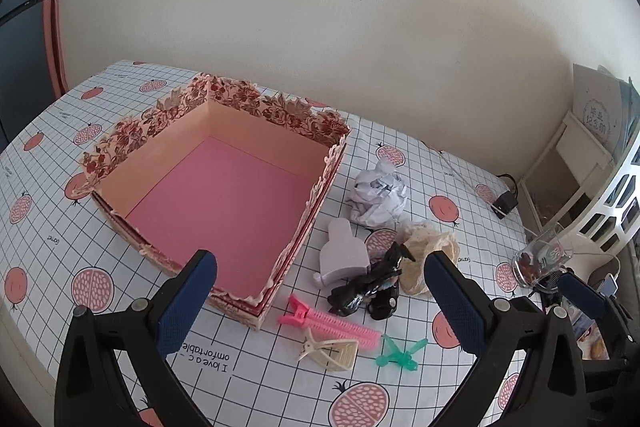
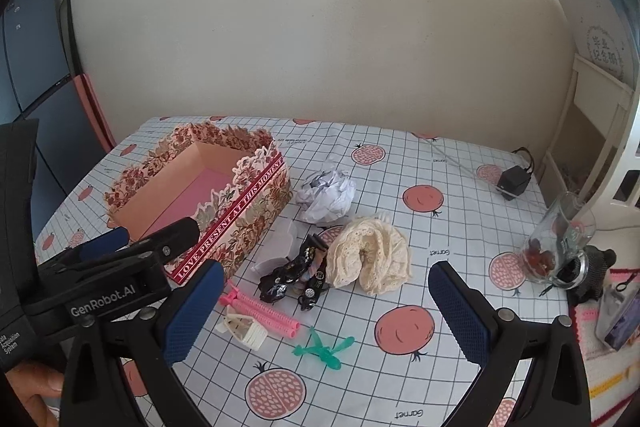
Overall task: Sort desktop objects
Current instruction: 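Move both grippers toward the cream clip and green toy beside the box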
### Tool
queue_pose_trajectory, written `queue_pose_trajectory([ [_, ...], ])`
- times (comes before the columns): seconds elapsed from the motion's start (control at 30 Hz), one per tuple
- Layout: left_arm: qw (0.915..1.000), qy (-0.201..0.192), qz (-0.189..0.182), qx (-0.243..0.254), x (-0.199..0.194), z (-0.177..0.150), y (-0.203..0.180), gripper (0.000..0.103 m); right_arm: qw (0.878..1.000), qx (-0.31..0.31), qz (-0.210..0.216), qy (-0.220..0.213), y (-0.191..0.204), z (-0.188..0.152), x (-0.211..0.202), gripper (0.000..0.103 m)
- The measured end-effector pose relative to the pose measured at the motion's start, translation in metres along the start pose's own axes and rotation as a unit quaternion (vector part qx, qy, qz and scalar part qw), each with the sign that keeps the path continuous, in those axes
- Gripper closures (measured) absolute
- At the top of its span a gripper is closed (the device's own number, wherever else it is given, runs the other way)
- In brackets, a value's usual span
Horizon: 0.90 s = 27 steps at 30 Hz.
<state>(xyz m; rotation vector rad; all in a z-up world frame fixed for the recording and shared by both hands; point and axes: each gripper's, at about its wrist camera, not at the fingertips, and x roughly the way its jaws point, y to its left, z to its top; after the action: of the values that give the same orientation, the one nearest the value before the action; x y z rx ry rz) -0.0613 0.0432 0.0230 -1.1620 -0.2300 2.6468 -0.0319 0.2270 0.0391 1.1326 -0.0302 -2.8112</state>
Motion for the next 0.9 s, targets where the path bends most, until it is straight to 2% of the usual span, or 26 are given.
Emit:
queue_pose_trajectory([
  [0.17, 0.9999, -0.009, -0.004, -0.006, 0.004, 0.015, -0.009, 0.000, 0.999, 0.032, 0.020, 0.005, -0.016, 0.010, 0.007, 0.000],
  [0.37, 0.9995, 0.015, -0.022, -0.016, 0.026, 0.009, -0.009, 0.000, 0.999, 0.034, 0.019, -0.009, -0.022, 0.002, 0.017, 0.000],
  [0.53, 0.9985, 0.053, -0.012, -0.008, 0.048, -0.011, -0.007, 0.000, 0.998, 0.035, 0.034, 0.030, -0.030, -0.018, 0.042, 0.000],
  [0.67, 0.9970, 0.055, 0.033, 0.044, 0.054, -0.024, -0.017, 0.000, 0.995, 0.048, 0.042, 0.070, -0.037, -0.037, 0.058, 0.000],
  [0.77, 0.9957, 0.051, 0.050, 0.058, 0.050, -0.029, -0.020, 0.000, 0.992, 0.070, 0.056, 0.087, -0.043, -0.048, 0.061, 0.000],
  [0.83, 0.9963, 0.052, 0.042, 0.055, 0.044, -0.029, -0.017, 0.000, 0.992, 0.074, 0.058, 0.082, -0.043, -0.050, 0.056, 0.000],
  [0.9, 0.9979, 0.031, 0.032, 0.048, 0.030, -0.027, -0.016, 0.000, 0.993, 0.075, 0.062, 0.062, -0.042, -0.047, 0.044, 0.000],
])
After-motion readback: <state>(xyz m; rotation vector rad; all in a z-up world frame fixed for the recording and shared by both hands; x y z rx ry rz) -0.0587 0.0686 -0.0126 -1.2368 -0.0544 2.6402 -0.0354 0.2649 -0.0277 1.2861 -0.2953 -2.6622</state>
